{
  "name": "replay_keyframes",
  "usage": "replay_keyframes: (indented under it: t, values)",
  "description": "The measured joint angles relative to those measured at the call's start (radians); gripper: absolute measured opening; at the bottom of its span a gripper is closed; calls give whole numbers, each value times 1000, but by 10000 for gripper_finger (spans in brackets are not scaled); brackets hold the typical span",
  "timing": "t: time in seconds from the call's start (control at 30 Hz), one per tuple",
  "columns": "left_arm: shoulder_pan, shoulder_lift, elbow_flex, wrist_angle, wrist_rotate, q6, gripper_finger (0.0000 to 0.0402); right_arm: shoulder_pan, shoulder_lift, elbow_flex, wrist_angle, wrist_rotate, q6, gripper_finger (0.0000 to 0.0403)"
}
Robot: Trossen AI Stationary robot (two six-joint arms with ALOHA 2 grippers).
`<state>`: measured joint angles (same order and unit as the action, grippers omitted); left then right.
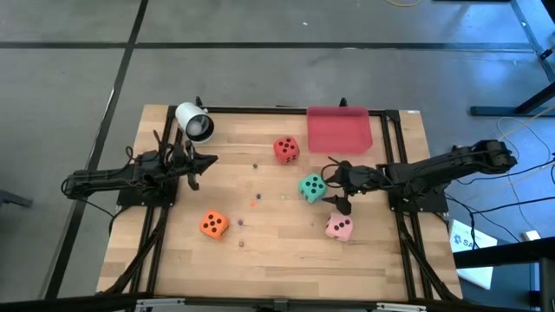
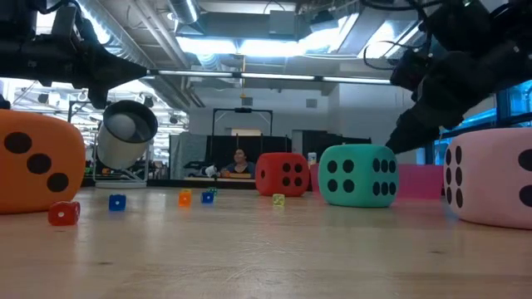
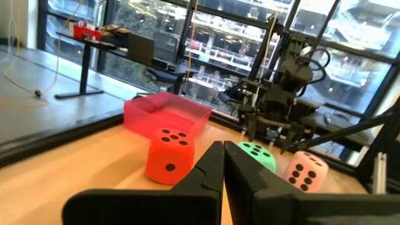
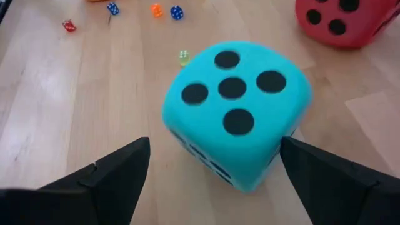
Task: Pick & Place Dice
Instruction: Put the large blue dice into the red bin
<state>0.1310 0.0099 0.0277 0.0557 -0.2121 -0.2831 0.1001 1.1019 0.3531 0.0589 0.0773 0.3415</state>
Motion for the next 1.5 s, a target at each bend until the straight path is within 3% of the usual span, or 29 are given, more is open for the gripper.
replay_keyframes:
  t: [0.27, 0.5, 0.8, 1.03, 1.23, 1.5]
  values:
    - [0, 96, -13, 66, 32, -34, 18, -1, 37, 52, 7, -7, -58, 357]
    - [0, 179, -14, 181, 80, -28, 31, -1, 70, 264, -311, 55, -120, 357]
    - [0, 340, 54, 287, 160, -27, 44, -1, 121, 318, -363, 65, -193, 357]
    - [0, 620, 213, 295, 177, 64, 54, -1, 121, 318, -375, 84, -193, 357]
    - [0, 908, 341, 284, 180, 171, 61, -1, 121, 318, -511, 99, -129, 357]
    - [0, 1212, 495, 292, 232, 245, 76, 0, 119, 236, -519, 119, -63, 357]
